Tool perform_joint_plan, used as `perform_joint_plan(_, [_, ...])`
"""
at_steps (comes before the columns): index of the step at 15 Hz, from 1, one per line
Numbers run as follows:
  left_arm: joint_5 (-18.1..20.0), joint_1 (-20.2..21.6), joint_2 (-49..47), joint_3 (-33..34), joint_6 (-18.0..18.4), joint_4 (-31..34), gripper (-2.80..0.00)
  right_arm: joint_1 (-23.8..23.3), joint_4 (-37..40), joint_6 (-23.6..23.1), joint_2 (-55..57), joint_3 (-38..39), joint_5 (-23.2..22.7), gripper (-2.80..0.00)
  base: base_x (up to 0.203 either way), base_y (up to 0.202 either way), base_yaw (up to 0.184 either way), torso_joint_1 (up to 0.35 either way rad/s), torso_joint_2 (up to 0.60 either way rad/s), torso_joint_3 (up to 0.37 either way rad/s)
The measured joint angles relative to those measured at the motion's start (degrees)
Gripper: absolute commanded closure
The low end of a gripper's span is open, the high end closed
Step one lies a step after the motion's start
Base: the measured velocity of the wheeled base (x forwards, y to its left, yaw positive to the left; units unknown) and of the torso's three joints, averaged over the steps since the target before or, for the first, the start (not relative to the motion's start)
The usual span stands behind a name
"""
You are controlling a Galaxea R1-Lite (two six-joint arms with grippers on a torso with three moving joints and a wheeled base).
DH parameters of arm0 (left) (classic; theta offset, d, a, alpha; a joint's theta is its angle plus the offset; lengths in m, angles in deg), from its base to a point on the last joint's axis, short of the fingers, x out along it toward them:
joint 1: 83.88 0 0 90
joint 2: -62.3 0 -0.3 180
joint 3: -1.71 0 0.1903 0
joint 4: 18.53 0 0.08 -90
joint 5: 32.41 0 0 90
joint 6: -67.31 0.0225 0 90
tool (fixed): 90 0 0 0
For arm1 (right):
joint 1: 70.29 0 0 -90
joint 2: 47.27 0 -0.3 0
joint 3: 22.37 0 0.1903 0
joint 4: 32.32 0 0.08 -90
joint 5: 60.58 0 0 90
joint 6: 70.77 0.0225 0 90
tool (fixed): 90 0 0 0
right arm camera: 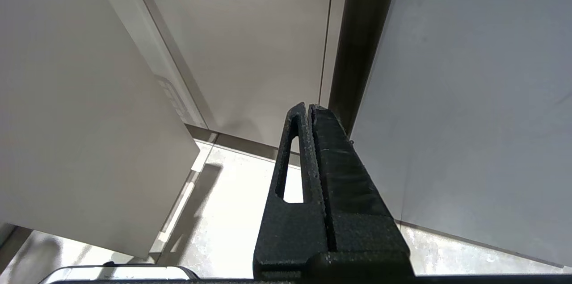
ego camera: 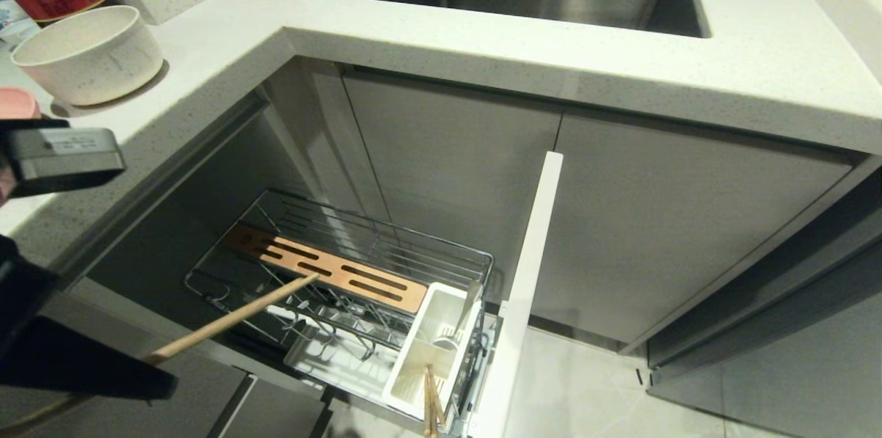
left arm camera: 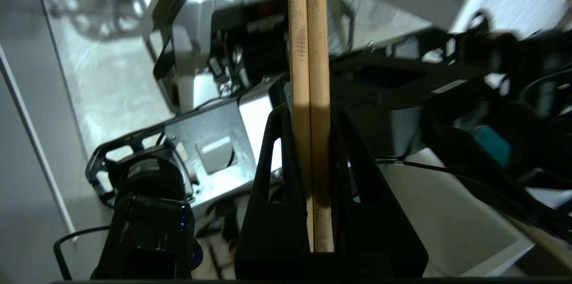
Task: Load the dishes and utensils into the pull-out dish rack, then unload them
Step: Pick up the chopsticks and place it in the cupboard
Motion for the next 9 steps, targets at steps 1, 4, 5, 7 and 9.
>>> perform_joint_plan(1, [0.0,-0.6,-0.9,1.4,0.0,-0.3,0.00,0.0,0.0,0.0,0.0,0.0,0.0,0.00,0.000,0.000,0.000,0.000,0.00,0.000])
perform_joint_plan(4, [-0.1,-2.9,-4.3,6.0,0.2,-2.7,0.00,0.0,0.0,0.0,0.0,0.0,0.0,0.00,0.000,0.000,0.000,0.000,0.00,0.000])
perform_joint_plan(5, [-0.2,-3.3,-5.6,7.5,0.1,-3.9,0.00,0.0,0.0,0.0,0.0,0.0,0.0,0.00,0.000,0.000,0.000,0.000,0.00,0.000])
perform_joint_plan(7, [-0.3,-3.9,-8.1,10.1,0.1,-6.8,0.00,0.0,0.0,0.0,0.0,0.0,0.0,0.00,0.000,0.000,0.000,0.000,0.00,0.000])
perform_joint_plan(9, [-0.5,-4.4,-10.7,11.9,0.1,-9.0,0.00,0.0,0.0,0.0,0.0,0.0,0.0,0.00,0.000,0.000,0.000,0.000,0.00,0.000])
